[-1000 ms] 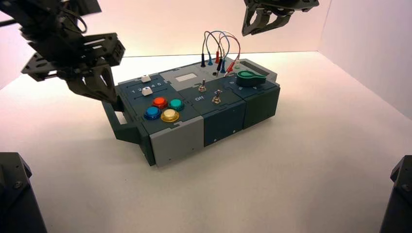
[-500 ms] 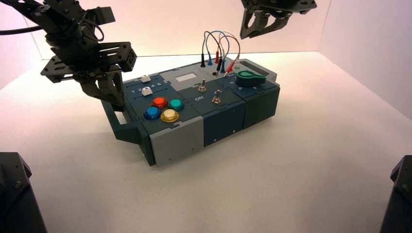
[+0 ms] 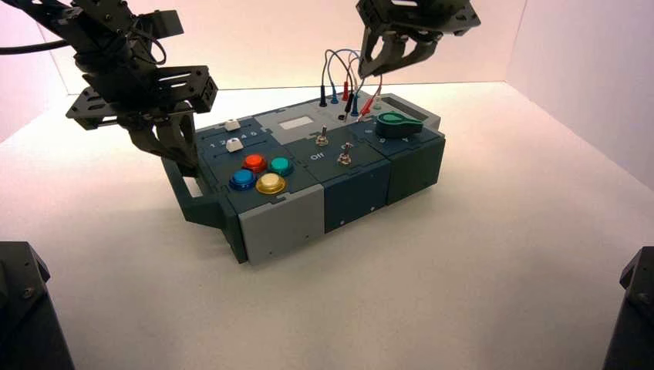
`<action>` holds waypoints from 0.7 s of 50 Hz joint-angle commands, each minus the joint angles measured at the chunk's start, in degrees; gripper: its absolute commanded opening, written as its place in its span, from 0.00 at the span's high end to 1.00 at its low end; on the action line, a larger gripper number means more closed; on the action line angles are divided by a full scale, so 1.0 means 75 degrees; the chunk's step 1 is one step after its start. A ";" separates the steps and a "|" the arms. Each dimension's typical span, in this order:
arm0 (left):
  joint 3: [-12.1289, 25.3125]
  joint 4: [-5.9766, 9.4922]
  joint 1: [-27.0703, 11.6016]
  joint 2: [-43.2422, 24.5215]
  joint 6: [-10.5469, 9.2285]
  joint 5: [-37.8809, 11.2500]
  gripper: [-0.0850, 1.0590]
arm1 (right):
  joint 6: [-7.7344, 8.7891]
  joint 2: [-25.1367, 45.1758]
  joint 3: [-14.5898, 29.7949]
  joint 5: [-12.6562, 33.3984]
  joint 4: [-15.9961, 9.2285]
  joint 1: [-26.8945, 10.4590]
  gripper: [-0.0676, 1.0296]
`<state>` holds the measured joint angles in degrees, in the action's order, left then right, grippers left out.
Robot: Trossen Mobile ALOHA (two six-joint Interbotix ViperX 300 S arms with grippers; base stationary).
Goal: Flip the bottom switch off with the right gripper.
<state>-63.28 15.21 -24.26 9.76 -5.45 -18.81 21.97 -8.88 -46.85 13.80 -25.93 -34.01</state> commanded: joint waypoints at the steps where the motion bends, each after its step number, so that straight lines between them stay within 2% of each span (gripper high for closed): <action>1: 0.0070 0.0035 -0.0047 -0.0141 -0.0012 -0.0059 0.95 | -0.0012 -0.0070 0.0047 -0.0035 -0.0047 -0.0047 0.64; 22: -0.0070 0.0082 -0.0059 -0.0047 -0.0094 -0.0691 0.95 | -0.0012 -0.0082 0.0059 -0.0082 -0.0070 -0.0129 0.64; 35: -0.0023 0.0082 -0.0059 -0.0070 -0.0094 -0.0492 0.95 | -0.0012 -0.0082 0.0035 -0.0070 -0.0070 -0.0246 0.64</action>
<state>-63.54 15.91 -24.79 9.23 -6.06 -22.68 21.97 -8.79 -47.20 13.62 -26.19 -34.98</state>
